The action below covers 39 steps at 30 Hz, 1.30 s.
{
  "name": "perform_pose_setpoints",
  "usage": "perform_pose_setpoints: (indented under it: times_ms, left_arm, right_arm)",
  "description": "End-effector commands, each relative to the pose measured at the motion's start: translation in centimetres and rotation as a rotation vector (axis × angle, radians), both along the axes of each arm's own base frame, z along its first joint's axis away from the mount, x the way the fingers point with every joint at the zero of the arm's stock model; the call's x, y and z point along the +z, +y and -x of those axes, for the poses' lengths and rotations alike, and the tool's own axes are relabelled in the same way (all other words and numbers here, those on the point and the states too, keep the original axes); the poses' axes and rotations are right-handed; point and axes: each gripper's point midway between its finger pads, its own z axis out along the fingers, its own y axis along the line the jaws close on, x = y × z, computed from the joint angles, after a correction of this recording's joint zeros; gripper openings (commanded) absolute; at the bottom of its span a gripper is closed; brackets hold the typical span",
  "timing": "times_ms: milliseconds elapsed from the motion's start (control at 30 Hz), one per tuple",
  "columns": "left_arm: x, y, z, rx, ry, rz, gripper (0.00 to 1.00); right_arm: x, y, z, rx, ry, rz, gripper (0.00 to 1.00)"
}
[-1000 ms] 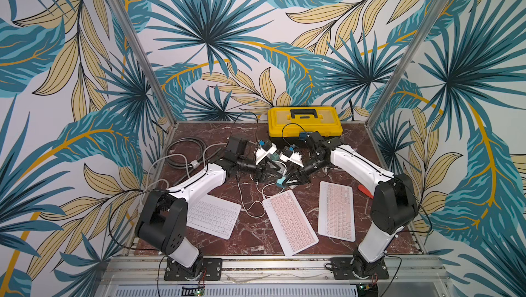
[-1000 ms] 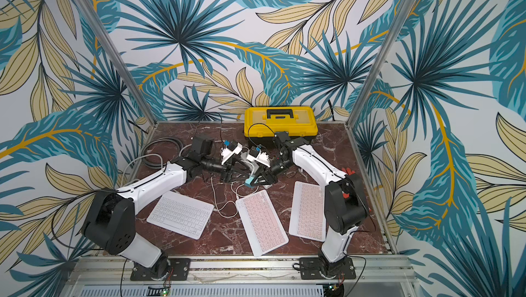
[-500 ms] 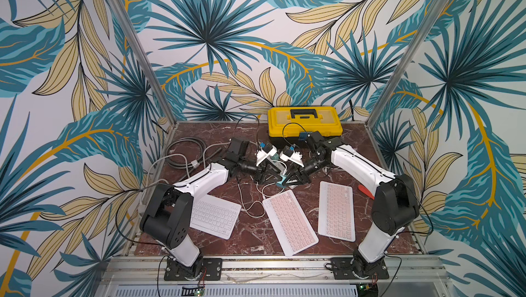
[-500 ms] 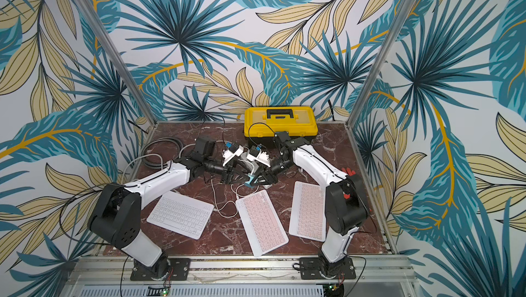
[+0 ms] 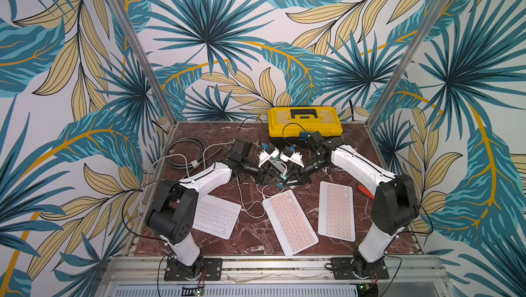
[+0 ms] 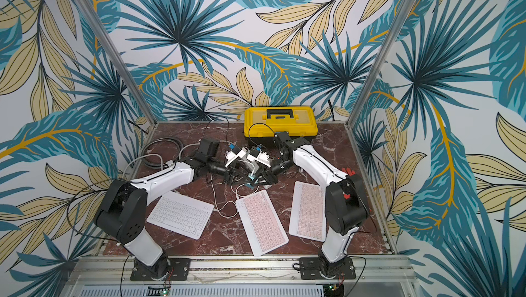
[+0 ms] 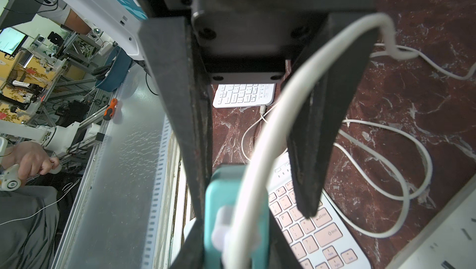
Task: Unplug the wireless keyboard
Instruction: Remove the power cord from the plug.
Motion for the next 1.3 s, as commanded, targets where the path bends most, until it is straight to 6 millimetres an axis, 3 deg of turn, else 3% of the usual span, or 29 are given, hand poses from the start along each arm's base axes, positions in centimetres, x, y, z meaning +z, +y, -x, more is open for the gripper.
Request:
perform_pose_setpoints:
  times_ms: [0,67,167,200,467,633,800,967,1167,1267]
  left_arm:
    - [0.3,-0.8,-0.1,-0.023,0.007,0.013,0.4]
    - [0.3,-0.7,0.0,-0.029,0.026,0.017,0.29]
    - [0.1,-0.7,-0.1,-0.024,0.035,0.011,0.01]
    - [0.0,-0.6,-0.2,-0.013,0.032,0.006,0.0]
    - [-0.7,0.8,-2.4,0.099,-0.018,-0.047,0.0]
    - [-2.2,1.8,-5.1,0.239,-0.059,-0.139,0.0]
    - [-4.9,3.6,-9.0,0.474,-0.163,-0.331,0.0]
    - [-5.9,3.9,-10.1,0.574,-0.24,-0.438,0.0]
    - [-6.1,2.7,-9.9,0.575,-0.259,-0.456,0.0]
    - [-5.6,2.3,-9.9,0.582,-0.252,-0.446,0.0]
  right_arm:
    - [0.6,0.7,0.1,0.009,0.024,-0.036,0.22]
    - [0.6,0.7,0.0,0.004,0.024,-0.035,0.23]
    - [0.3,0.7,-0.7,-0.03,0.013,-0.025,0.27]
    - [0.0,0.7,-1.1,-0.055,0.007,-0.011,0.29]
    - [-0.6,-0.3,-3.0,-0.193,-0.047,0.029,0.44]
    - [-0.5,-1.5,-4.8,-0.32,-0.035,0.048,0.44]
    - [-0.7,-2.7,-7.8,-0.526,-0.062,0.084,0.41]
    - [-0.6,-3.9,-11.7,-0.843,0.035,0.073,0.37]
    - [0.4,-3.4,-13.9,-1.029,0.109,-0.082,0.33]
    - [1.1,-2.5,-14.2,-1.034,0.133,-0.176,0.35]
